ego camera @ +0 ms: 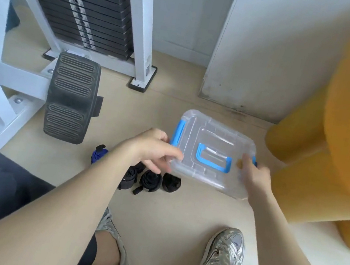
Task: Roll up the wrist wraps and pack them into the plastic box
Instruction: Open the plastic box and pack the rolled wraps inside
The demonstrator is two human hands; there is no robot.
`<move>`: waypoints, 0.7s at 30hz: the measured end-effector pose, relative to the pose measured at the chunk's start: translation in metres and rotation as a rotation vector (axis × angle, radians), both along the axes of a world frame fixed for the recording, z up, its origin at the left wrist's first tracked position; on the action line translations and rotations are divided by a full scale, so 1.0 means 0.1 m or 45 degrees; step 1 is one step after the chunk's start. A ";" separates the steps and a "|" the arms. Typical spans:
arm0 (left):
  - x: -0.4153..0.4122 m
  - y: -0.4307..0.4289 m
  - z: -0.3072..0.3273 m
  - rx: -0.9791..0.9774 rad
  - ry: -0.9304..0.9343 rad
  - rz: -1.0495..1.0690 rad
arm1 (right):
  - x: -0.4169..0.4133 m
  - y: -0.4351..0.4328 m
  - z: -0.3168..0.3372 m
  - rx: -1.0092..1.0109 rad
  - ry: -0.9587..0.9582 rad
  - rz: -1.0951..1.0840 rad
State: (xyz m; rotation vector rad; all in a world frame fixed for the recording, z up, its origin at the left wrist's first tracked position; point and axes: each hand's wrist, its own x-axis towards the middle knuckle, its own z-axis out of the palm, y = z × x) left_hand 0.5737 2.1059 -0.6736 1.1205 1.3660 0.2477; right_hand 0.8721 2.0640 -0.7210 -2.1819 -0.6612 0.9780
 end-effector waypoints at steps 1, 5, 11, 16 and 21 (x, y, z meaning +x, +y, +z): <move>-0.02 -0.09 0.00 -0.090 0.074 -0.105 | 0.07 -0.09 -0.02 -0.114 -0.038 0.063; -0.24 -0.48 -0.18 -0.394 0.198 -0.199 | 0.14 -0.47 -0.11 -0.358 -0.035 0.384; -0.51 -1.00 -0.78 -0.446 0.409 -0.171 | -0.08 -0.82 -0.30 -0.532 0.104 0.655; -0.62 -1.15 -1.12 -0.420 0.422 -0.180 | -0.26 -0.85 -0.55 -0.575 -0.144 0.924; -0.62 -1.16 -1.27 -0.300 0.529 -0.103 | -0.34 -0.85 -0.81 -0.502 -0.080 0.801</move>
